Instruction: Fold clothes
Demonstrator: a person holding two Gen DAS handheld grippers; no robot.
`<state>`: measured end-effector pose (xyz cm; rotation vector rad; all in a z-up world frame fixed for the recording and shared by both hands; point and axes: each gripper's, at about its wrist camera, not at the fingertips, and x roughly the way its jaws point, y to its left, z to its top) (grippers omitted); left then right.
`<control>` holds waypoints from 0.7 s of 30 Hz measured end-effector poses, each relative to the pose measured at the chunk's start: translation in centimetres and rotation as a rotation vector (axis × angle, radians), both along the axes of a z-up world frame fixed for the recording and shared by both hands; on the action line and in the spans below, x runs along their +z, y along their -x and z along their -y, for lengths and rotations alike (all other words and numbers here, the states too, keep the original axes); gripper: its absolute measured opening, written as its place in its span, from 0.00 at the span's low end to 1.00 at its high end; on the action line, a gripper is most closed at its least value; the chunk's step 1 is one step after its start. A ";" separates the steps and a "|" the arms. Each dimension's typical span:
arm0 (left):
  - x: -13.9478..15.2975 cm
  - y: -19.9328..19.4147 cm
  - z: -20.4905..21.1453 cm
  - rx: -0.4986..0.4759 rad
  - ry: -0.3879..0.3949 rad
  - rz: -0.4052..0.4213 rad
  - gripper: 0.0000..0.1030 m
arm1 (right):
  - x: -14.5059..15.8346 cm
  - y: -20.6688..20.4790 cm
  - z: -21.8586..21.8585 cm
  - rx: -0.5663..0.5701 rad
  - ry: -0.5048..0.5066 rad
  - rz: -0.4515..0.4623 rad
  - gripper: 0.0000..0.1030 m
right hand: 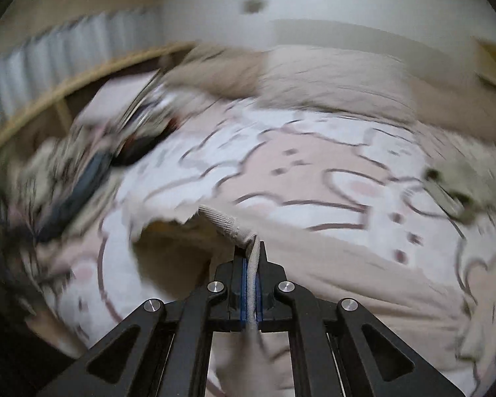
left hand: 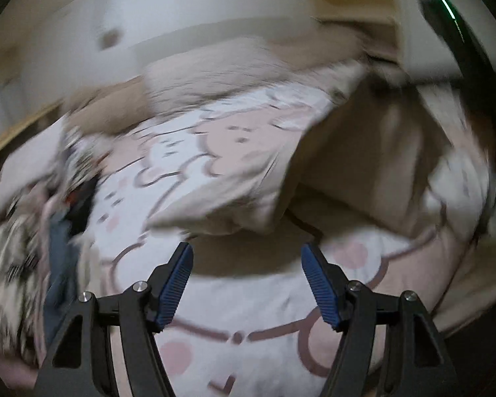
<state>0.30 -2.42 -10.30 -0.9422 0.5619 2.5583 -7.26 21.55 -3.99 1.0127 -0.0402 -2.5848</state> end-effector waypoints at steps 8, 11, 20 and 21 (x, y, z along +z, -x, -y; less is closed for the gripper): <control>-5.3 -1.8 -9.5 -0.344 0.363 -0.260 0.66 | -3.4 2.9 -9.6 -0.243 0.159 0.137 0.04; -6.9 -2.5 -11.5 -0.444 0.451 -0.272 0.65 | -5.0 3.6 -10.6 -0.259 0.184 0.169 0.04; -9.0 2.1 -12.6 -0.423 0.590 -0.231 0.13 | -6.3 5.2 -10.9 -0.235 0.216 0.181 0.04; -8.1 3.3 -12.1 -0.387 0.555 -0.222 0.13 | -6.4 5.3 -11.0 -0.232 0.219 0.182 0.04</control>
